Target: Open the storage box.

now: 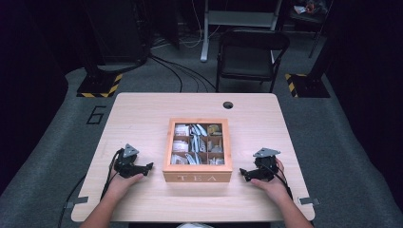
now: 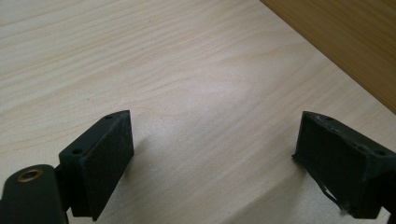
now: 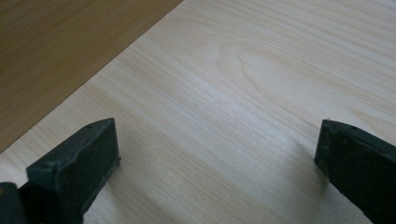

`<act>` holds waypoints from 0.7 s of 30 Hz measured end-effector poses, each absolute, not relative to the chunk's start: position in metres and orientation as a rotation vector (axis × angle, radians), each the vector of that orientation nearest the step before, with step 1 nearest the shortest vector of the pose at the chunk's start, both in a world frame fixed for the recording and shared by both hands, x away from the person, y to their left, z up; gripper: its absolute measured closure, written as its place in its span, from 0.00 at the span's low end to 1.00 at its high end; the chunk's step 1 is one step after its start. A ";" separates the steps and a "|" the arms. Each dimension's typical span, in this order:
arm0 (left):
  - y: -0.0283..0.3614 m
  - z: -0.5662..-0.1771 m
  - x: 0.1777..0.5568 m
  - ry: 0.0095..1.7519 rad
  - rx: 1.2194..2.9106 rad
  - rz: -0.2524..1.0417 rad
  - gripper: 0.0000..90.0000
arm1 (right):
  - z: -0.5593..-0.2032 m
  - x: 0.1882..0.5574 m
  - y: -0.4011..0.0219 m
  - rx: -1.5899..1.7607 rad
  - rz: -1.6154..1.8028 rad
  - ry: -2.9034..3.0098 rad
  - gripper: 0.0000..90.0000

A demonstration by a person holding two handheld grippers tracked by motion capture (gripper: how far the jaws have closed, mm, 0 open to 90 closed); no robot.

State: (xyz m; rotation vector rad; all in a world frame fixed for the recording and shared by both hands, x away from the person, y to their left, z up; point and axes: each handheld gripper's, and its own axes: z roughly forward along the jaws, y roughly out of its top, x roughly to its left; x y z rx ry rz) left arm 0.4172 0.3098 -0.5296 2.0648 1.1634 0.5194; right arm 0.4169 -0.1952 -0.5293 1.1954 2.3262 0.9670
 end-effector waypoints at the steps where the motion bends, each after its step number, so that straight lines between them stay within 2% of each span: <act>1: 0.310 -0.530 0.417 1.163 2.065 0.519 0.12 | -0.529 0.417 -0.195 1.195 0.967 2.326 0.00; 21: 0.310 -0.529 0.415 1.174 2.050 0.525 0.17 | -0.529 0.417 -0.196 1.188 0.976 2.329 0.01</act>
